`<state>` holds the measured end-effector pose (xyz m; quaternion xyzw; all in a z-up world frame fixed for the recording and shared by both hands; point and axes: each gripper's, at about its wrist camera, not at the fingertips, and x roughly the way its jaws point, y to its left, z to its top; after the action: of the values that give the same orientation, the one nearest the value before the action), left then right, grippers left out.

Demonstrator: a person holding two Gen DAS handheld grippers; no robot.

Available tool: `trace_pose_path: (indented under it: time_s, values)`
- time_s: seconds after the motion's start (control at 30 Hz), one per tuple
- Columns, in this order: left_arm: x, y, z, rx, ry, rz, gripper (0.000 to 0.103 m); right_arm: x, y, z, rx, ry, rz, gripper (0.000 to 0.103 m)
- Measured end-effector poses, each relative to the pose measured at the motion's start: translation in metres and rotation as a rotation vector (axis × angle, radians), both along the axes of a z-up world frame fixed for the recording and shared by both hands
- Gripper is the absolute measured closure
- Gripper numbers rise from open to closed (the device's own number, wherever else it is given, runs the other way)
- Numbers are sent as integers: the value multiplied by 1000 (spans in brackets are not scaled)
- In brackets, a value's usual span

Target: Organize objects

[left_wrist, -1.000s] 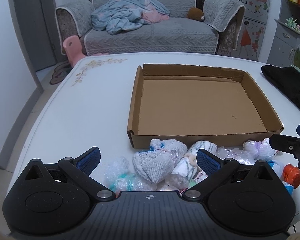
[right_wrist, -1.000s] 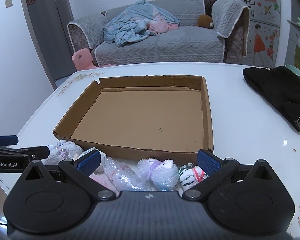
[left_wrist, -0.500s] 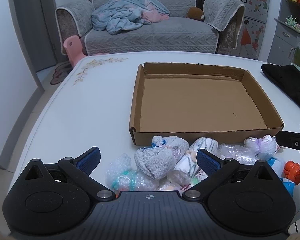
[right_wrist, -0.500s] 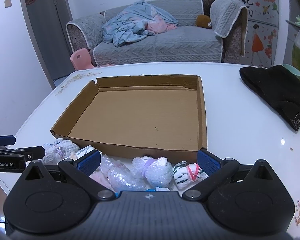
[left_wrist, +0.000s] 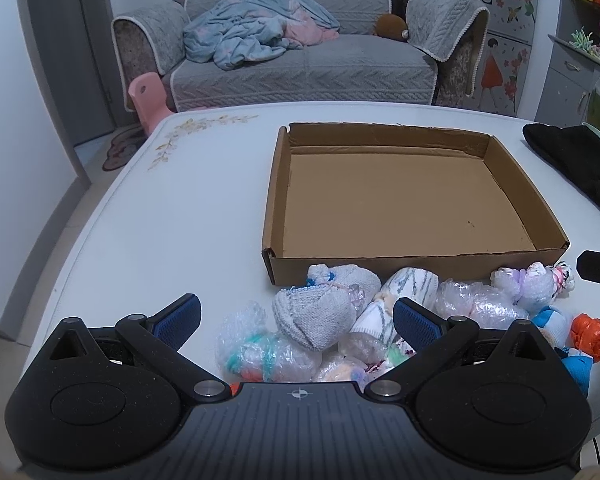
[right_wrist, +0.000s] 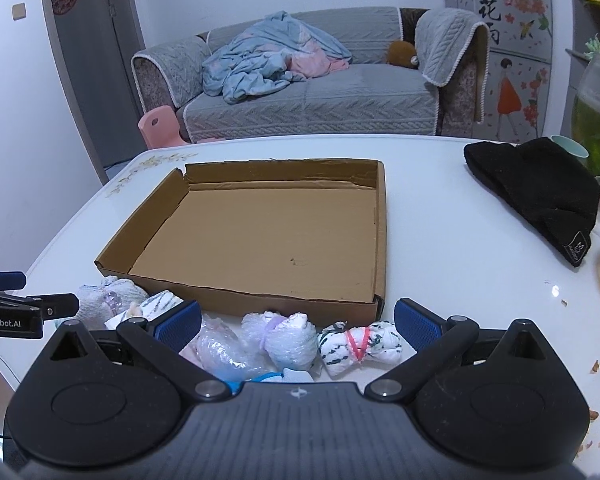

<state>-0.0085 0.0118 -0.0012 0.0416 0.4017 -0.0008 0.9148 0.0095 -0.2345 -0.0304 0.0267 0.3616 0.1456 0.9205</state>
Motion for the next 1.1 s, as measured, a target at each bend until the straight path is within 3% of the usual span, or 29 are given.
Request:
trace_pose_path:
  time_s: [0.47, 0.63, 0.83, 1.0, 1.1]
  values:
    - [-10, 15, -2, 45, -7, 10, 1, -5, -7, -2, -14, -1, 14, 0]
    - [-32, 48, -18, 141, 5, 55, 1, -28, -20, -11, -57, -54, 83, 0]
    - [-43, 71, -42, 118, 78, 70, 1, -46, -29, -29, -85, -56, 131, 0]
    - [-36, 65, -53, 73, 86, 41, 0, -38, -35, -47, -122, -11, 110, 1]
    - [-31, 64, -54, 97, 84, 36, 0, -34, -40, -53, -89, 2, 102, 1]
